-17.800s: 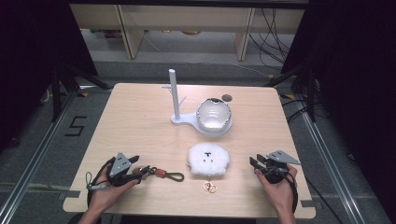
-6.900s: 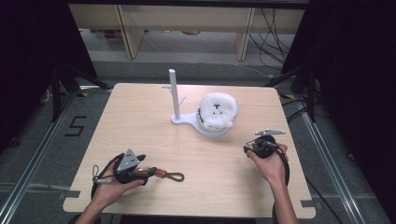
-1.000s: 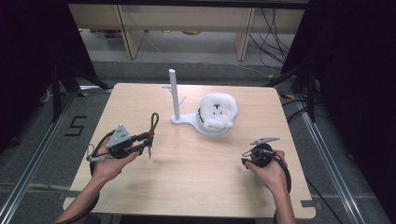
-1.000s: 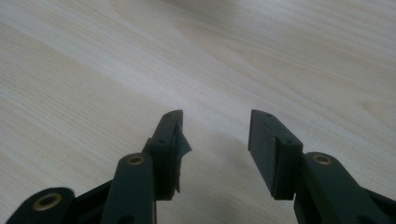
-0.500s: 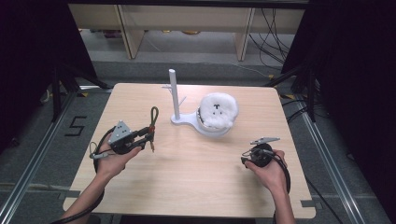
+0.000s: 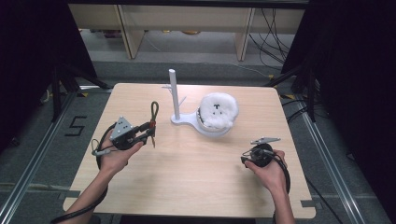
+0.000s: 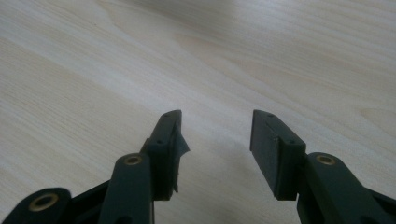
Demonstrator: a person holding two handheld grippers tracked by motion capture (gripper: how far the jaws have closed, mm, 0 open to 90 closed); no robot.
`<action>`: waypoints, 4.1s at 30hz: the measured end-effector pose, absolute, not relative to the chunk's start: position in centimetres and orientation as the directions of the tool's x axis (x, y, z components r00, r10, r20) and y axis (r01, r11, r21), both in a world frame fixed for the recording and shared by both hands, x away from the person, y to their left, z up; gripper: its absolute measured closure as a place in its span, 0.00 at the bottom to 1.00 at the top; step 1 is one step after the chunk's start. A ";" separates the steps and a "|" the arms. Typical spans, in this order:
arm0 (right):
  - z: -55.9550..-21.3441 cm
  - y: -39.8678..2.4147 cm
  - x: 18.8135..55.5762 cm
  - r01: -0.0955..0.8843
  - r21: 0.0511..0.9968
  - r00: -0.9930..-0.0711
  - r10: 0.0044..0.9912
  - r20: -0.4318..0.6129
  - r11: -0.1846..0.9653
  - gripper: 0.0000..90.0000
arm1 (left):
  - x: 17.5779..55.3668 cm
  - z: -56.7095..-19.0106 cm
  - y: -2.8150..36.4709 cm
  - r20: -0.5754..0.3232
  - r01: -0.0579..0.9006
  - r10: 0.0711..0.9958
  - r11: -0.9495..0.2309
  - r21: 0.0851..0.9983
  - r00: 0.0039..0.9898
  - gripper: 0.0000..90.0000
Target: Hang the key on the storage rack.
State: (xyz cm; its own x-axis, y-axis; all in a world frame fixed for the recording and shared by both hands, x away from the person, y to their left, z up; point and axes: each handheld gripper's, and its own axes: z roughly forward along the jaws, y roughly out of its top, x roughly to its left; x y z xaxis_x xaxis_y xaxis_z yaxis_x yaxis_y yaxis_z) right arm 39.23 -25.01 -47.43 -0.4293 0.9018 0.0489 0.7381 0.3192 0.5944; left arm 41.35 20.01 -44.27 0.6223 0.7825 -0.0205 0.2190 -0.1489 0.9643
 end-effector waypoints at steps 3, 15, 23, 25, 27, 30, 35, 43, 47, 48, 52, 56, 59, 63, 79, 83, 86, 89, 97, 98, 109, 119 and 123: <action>-47.4 -24.9 39.1 0.744 0.590 -0.422 0.905 0.052 0.313 0.60 | 41.7 -44.0 19.9 -0.018 0.217 0.786 -0.148 0.965 0.619 0.76; -47.4 -24.9 39.1 0.742 0.595 -0.421 0.905 0.055 0.309 0.60 | 42.7 -43.3 19.4 -0.021 0.209 0.794 -0.134 0.969 0.607 0.76; -47.5 -24.9 39.1 0.741 0.597 -0.421 0.905 0.055 0.308 0.60 | 43.5 -43.1 19.2 -0.024 0.210 0.801 -0.127 0.969 0.598 0.76; -47.5 -24.9 39.1 0.741 0.597 -0.421 0.905 0.054 0.309 0.60 | 43.6 -42.9 19.2 -0.025 0.209 0.801 -0.126 0.970 0.598 0.76; -47.5 -24.9 39.1 0.743 0.596 -0.417 0.907 0.056 0.305 0.60 | 43.7 -42.8 19.1 -0.025 0.208 0.802 -0.125 0.970 0.596 0.76; -47.5 -24.9 39.1 0.742 0.597 -0.418 0.907 0.056 0.305 0.60 | 44.0 -42.6 19.0 -0.022 0.206 0.803 -0.126 0.970 0.595 0.76; -47.5 -24.9 39.1 0.740 0.599 -0.419 0.906 0.055 0.306 0.59 | 44.5 -42.4 18.8 -0.025 0.206 0.805 -0.122 0.971 0.593 0.76; -47.5 -24.9 39.1 0.740 0.599 -0.420 0.906 0.058 0.305 0.59 | 45.2 -42.1 18.5 -0.019 0.204 0.806 -0.128 0.971 0.592 0.76; -47.5 -25.0 39.0 0.740 0.599 -0.417 0.907 0.054 0.305 0.59 | 45.6 -41.9 18.5 -0.022 0.207 0.808 -0.124 0.970 0.588 0.76; -47.5 -25.0 39.1 0.740 0.598 -0.419 0.906 0.055 0.306 0.59 | 45.7 -41.8 18.4 -0.022 0.206 0.808 -0.124 0.971 0.589 0.76; -47.6 -24.9 39.1 0.740 0.599 -0.420 0.905 0.059 0.305 0.59 | 46.1 -41.7 18.2 -0.021 0.209 0.808 -0.127 0.970 0.589 0.76; -47.5 -25.0 39.1 0.740 0.599 -0.421 0.905 0.059 0.306 0.59 | 46.6 -41.7 18.2 -0.020 0.215 0.808 -0.132 0.968 0.589 0.76; -47.5 -25.0 39.1 0.740 0.601 -0.418 0.907 0.057 0.303 0.59 | 46.9 -41.6 18.1 -0.025 0.219 0.809 -0.129 0.967 0.587 0.76; -47.6 -25.0 39.1 0.740 0.600 -0.421 0.905 0.060 0.304 0.59 | 47.3 -41.7 18.0 -0.024 0.224 0.810 -0.133 0.965 0.586 0.76; -47.6 -24.9 39.1 0.741 0.599 -0.417 0.907 0.057 0.304 0.59 | 48.5 -42.1 17.8 -0.045 0.253 0.818 -0.124 0.959 0.573 0.76; -47.6 -24.9 39.1 0.739 0.602 -0.415 0.908 0.054 0.303 0.59 | 48.7 -42.3 17.8 -0.055 0.259 0.820 -0.117 0.959 0.570 0.76; -47.7 -25.0 39.1 0.738 0.597 -0.417 0.908 0.038 0.314 0.59 | 48.8 -42.4 17.8 -0.059 0.264 0.820 -0.114 0.958 0.570 0.76; -47.7 -25.0 39.1 0.738 0.598 -0.417 0.908 0.040 0.313 0.59 | 48.9 -42.5 17.7 -0.060 0.267 0.820 -0.115 0.957 0.569 0.76; -47.7 -24.9 39.1 0.741 0.597 -0.421 0.905 0.054 0.309 0.59 | 49.1 -42.9 17.5 -0.068 0.277 0.819 -0.114 0.954 0.569 0.76; -47.7 -24.9 39.1 0.741 0.597 -0.421 0.905 0.054 0.309 0.59 | 49.1 -42.9 17.5 -0.067 0.278 0.819 -0.115 0.954 0.569 0.76; -47.8 -24.8 39.1 0.745 0.595 -0.415 0.908 0.060 0.301 0.59 | 49.4 -43.2 17.4 -0.070 0.288 0.821 -0.118 0.951 0.566 0.76; -47.9 -24.8 39.2 0.731 0.604 -0.435 0.899 0.055 0.317 0.59 | 49.7 -43.7 17.0 -0.081 0.304 0.821 -0.117 0.945 0.565 0.76; -47.8 -24.8 39.1 0.746 0.593 -0.418 0.906 0.062 0.304 0.59 | 49.9 -43.9 16.8 -0.081 0.307 0.821 -0.118 0.944 0.566 0.76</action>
